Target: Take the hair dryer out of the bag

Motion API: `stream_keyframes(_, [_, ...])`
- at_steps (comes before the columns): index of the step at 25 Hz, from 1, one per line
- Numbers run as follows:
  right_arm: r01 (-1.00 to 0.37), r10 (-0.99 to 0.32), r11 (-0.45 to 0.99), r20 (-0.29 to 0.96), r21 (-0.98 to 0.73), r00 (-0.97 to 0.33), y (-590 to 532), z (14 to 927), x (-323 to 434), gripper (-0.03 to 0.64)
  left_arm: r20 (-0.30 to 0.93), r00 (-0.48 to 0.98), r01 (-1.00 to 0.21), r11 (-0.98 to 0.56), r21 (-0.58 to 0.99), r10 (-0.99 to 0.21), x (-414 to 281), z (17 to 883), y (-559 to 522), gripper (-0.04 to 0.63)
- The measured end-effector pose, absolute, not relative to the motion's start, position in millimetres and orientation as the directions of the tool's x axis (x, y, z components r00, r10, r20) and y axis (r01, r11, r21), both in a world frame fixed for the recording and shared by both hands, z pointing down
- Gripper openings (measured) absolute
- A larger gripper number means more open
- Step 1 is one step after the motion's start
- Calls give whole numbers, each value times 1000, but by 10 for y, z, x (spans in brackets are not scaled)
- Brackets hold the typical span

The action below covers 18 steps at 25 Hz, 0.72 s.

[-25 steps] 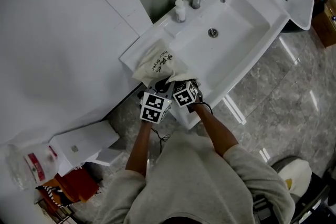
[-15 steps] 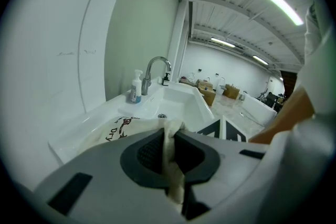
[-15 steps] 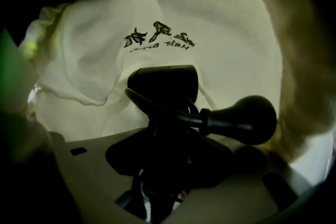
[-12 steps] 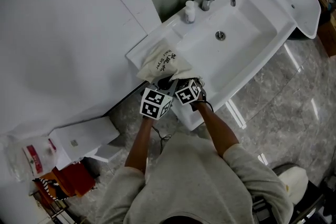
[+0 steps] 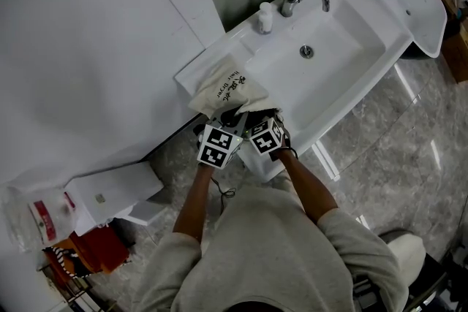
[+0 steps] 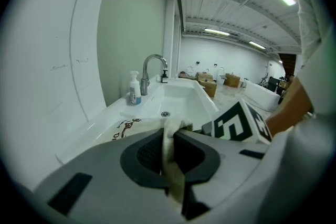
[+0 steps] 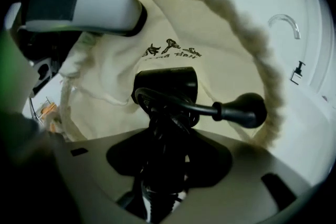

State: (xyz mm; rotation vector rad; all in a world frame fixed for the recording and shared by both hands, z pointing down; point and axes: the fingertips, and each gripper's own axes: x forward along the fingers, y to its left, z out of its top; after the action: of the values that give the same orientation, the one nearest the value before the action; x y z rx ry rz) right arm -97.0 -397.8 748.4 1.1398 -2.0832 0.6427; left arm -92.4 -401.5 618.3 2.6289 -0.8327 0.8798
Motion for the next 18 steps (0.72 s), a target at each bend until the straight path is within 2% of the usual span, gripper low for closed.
stream_keyframes(18, [-833,-519,543,737,-107,-433,-3428,7243,-572,198,614,649,-589,-807,32,-449,-747,6236,-3967,25])
